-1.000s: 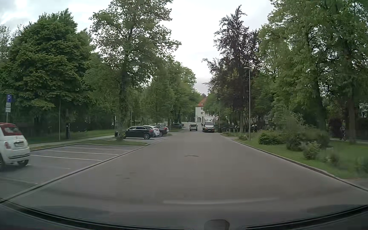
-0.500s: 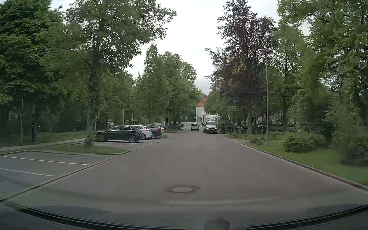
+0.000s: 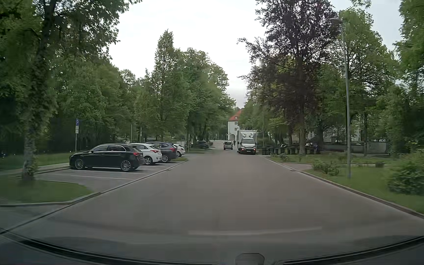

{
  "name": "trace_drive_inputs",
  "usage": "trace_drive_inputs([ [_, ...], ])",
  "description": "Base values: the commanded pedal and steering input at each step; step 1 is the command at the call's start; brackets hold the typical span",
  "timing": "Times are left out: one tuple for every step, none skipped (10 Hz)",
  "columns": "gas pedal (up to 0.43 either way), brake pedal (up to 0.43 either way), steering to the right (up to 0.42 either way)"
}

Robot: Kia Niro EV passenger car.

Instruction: Follow the waypoints while adhering to traffic rules and regulations

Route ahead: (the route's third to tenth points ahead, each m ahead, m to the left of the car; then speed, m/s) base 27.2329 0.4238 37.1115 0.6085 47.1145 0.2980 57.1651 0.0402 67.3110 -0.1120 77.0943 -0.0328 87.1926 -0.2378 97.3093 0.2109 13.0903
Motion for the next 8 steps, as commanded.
trace_drive_inputs([
  [0.079, 0.0, -0.009],
  [0.079, 0.0, -0.009],
  [0.079, 0.0, -0.009],
  [0.067, 0.0, -0.009],
  [0.067, 0.0, -0.009],
  [0.059, 0.0, -0.008],
  [0.059, 0.0, -0.008],
  [0.047, 0.0, -0.008],
])
